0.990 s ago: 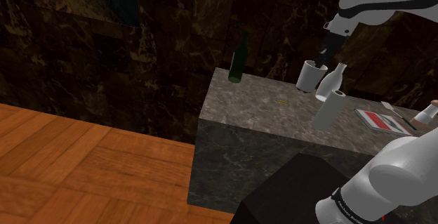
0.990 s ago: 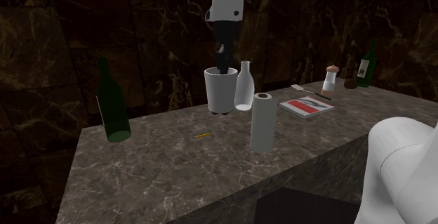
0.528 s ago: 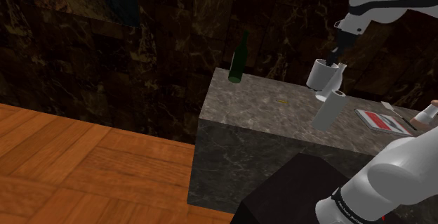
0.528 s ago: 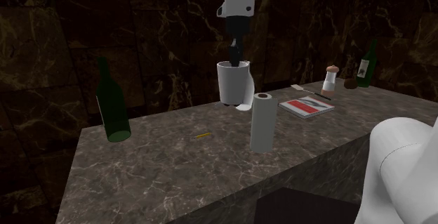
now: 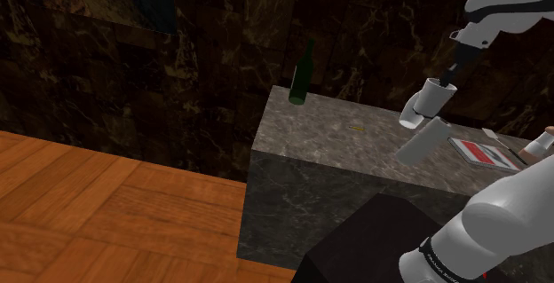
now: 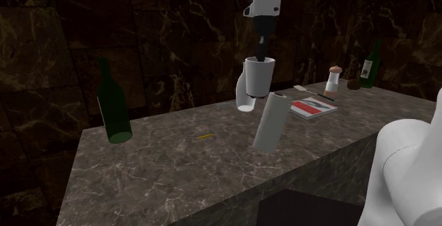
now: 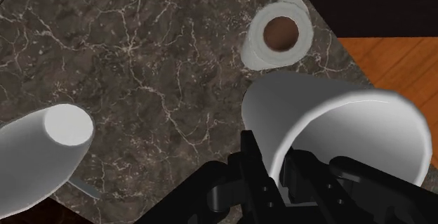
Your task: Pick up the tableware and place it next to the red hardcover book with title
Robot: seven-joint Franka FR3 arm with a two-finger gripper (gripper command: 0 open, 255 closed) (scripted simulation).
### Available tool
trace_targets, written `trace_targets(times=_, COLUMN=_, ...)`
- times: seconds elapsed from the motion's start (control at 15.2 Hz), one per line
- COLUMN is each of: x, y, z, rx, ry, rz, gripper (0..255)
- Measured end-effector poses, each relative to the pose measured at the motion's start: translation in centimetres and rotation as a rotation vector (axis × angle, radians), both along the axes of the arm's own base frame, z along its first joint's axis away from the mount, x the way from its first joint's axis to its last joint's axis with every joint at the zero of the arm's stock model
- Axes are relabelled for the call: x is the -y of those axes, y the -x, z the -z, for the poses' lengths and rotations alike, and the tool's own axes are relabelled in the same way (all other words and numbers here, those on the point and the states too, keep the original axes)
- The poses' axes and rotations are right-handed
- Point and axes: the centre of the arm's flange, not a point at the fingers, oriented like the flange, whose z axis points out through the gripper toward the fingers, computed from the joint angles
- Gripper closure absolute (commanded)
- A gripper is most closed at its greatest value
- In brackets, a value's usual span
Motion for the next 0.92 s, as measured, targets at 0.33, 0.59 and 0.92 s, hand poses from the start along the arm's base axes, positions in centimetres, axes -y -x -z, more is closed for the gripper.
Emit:
trace_targets(times=0.33, x=5.7, y=3.5, z=0.2, rx=-0.001, ry=0.0, rz=0.0, gripper=255)
trace_targets(times=0.59, x=9.9, y=6.5, z=0.3, rx=-0.001, ry=0.0, rz=0.002, gripper=255)
trace_targets(times=0.92, x=15.3, y=10.5, z=-0.2, rx=-0.001, ry=0.0, rz=0.003, gripper=255)
